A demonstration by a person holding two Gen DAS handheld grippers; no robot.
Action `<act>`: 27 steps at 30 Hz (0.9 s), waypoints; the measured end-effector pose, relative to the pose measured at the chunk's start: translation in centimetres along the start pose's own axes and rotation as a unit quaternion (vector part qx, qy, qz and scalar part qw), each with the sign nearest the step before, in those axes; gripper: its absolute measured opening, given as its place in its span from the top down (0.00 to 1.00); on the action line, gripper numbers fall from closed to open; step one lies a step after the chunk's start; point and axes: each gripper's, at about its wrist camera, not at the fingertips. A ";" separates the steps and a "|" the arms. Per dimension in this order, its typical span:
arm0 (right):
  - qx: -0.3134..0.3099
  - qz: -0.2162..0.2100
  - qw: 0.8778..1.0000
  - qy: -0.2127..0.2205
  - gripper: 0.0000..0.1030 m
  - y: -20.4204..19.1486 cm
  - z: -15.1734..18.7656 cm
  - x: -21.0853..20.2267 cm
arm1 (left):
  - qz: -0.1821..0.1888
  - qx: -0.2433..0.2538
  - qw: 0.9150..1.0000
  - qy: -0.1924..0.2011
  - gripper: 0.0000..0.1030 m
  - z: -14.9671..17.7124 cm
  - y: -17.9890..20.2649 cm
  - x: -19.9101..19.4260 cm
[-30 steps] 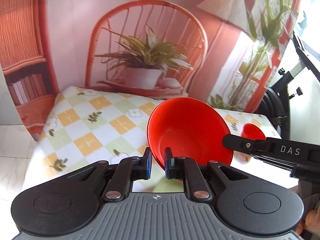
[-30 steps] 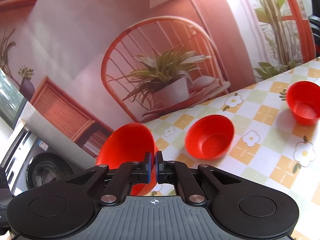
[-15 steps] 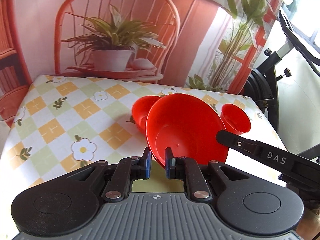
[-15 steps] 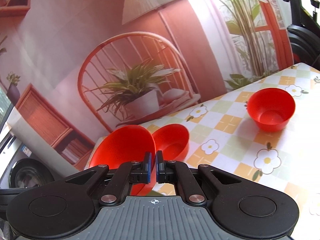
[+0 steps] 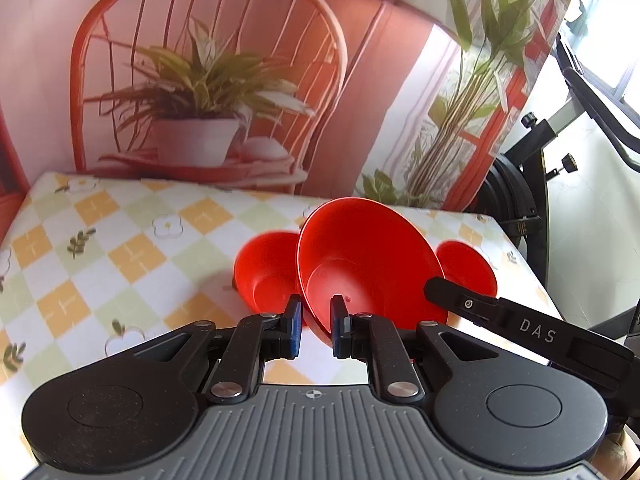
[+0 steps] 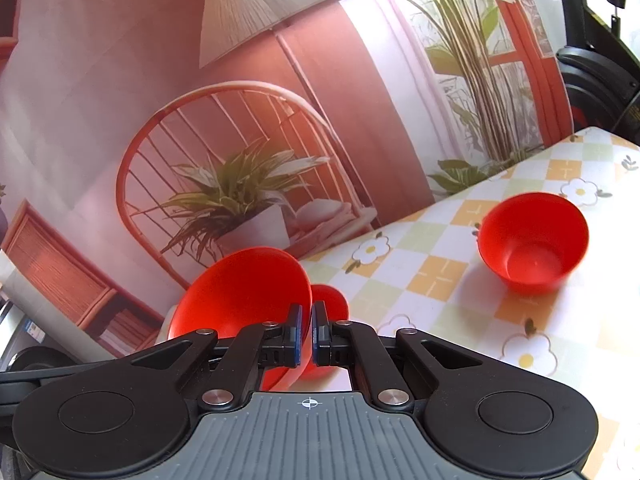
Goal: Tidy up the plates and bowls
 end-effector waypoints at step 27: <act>0.021 0.019 0.998 -0.053 0.95 1.9 -0.9 9.7 | -0.010 -0.013 0.999 -0.028 0.85 -1.5 -4.1 8.5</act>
Point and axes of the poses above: each gripper's, at about its wrist camera, not at the fingertips, and x roughly the way its jaws point, y to its right, z to its underside, and after that the axes turned 9 degrees about -y, right-handed
